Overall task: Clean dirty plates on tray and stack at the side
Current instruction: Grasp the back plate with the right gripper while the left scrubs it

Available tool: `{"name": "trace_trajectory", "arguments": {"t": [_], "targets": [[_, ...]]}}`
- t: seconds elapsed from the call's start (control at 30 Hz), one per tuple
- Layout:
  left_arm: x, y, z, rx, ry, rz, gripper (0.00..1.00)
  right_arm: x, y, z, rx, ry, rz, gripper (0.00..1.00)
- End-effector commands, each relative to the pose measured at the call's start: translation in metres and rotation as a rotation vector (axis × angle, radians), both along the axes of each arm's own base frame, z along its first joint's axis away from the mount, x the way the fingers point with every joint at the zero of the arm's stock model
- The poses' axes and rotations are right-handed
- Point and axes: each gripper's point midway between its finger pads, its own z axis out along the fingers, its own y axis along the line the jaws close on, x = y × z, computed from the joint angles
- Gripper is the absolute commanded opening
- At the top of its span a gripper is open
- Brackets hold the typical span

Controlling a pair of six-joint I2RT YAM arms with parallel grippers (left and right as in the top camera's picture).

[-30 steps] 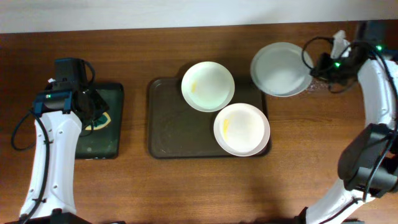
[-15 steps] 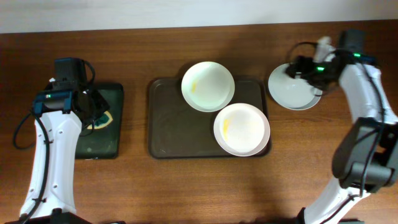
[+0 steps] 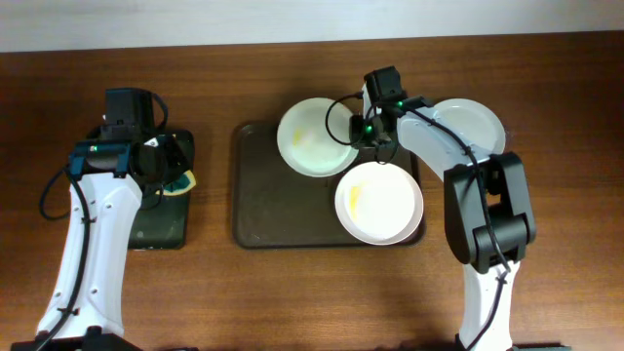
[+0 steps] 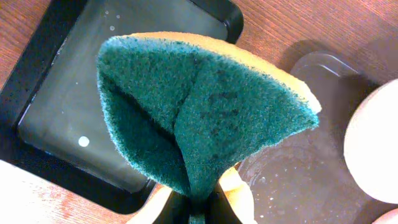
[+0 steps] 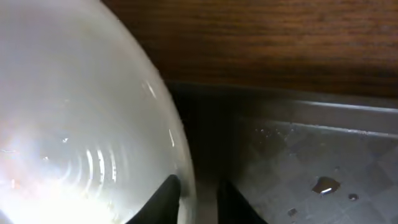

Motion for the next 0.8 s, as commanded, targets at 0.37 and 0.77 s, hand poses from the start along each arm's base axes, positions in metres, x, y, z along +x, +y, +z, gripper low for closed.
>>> {"name": "trace_trajectory", "arguments": {"t": [0.37,0.77], "targets": [[0.015,-0.147,-0.07,-0.145,0.037,-0.381,0.0,-0.096,0.087,-0.023,0.029,0.248,0.234,0.04],[0.006,-0.099,-0.184,0.146,0.33,-0.227,0.0,-0.089,0.083,-0.025,0.017,0.237,0.169,0.04]]}}
